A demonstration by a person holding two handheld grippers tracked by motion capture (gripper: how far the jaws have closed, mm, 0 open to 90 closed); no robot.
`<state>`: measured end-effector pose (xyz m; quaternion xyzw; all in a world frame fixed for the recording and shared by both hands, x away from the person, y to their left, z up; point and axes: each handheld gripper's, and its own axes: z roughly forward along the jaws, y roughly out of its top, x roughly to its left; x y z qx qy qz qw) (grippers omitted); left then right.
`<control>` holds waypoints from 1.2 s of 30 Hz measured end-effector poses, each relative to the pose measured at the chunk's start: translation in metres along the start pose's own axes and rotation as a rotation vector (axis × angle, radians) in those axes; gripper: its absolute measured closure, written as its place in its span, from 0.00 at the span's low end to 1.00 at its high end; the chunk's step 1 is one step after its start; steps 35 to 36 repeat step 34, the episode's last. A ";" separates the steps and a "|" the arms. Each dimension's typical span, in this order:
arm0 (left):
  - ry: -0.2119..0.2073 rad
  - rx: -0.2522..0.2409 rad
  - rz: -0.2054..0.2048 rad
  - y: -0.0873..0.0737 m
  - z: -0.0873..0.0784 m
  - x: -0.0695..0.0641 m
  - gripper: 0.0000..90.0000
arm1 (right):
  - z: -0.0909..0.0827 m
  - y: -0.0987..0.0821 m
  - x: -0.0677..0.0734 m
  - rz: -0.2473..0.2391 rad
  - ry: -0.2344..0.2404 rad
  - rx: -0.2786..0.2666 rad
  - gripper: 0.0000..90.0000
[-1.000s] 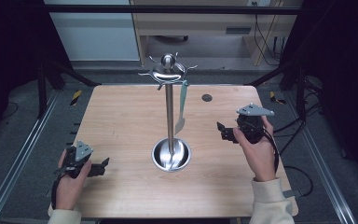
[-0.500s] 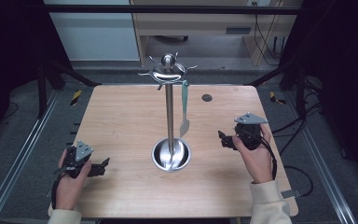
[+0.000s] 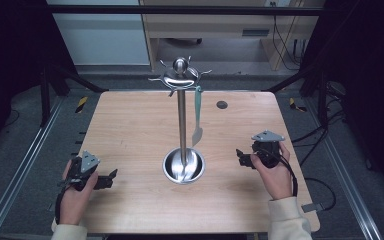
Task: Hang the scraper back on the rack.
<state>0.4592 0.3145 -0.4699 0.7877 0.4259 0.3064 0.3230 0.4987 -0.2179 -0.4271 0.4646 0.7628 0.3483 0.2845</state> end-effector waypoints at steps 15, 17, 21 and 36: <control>-0.003 0.007 0.003 0.000 0.001 -0.001 0.04 | 0.014 -0.024 -0.003 0.020 0.023 0.011 0.13; -0.004 0.009 0.005 0.000 0.001 -0.001 0.04 | 0.016 -0.026 -0.003 0.020 0.030 -0.008 0.13; -0.004 0.012 0.006 0.000 0.002 -0.001 0.04 | 0.021 -0.030 -0.001 -0.001 0.037 -0.054 0.13; 0.021 -0.005 -0.006 0.000 0.000 0.001 0.04 | 0.033 -0.035 0.015 -0.046 0.130 -0.031 0.13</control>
